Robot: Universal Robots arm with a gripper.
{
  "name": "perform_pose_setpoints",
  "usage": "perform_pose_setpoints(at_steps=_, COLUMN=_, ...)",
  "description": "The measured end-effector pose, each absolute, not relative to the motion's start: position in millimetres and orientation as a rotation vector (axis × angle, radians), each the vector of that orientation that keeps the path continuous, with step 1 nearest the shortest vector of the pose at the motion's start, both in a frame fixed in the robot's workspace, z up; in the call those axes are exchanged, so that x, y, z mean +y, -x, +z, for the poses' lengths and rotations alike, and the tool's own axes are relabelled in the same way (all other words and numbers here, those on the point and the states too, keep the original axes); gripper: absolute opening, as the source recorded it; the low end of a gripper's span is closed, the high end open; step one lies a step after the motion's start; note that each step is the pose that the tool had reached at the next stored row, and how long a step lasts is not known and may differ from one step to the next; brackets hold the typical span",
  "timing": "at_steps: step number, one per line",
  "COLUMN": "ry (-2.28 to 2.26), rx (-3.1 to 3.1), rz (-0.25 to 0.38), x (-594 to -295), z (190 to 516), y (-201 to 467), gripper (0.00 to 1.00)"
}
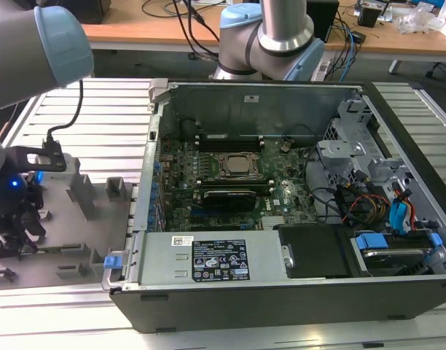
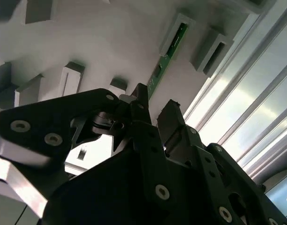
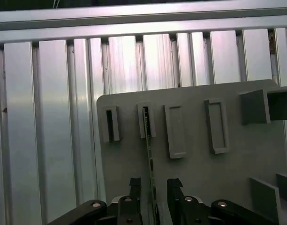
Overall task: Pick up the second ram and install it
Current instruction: 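Pick up the second ram and move it above second insertion slot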
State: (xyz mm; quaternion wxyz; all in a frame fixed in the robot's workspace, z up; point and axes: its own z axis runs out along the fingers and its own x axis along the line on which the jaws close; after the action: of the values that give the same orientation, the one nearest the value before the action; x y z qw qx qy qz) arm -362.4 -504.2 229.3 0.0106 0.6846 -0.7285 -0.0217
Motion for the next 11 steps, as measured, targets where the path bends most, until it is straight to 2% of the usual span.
perform_pose_setpoints(at_steps=11, ry=-2.187, rx=-2.223, rz=-0.067, x=-504.4, z=201.6, y=366.4, gripper=0.36)
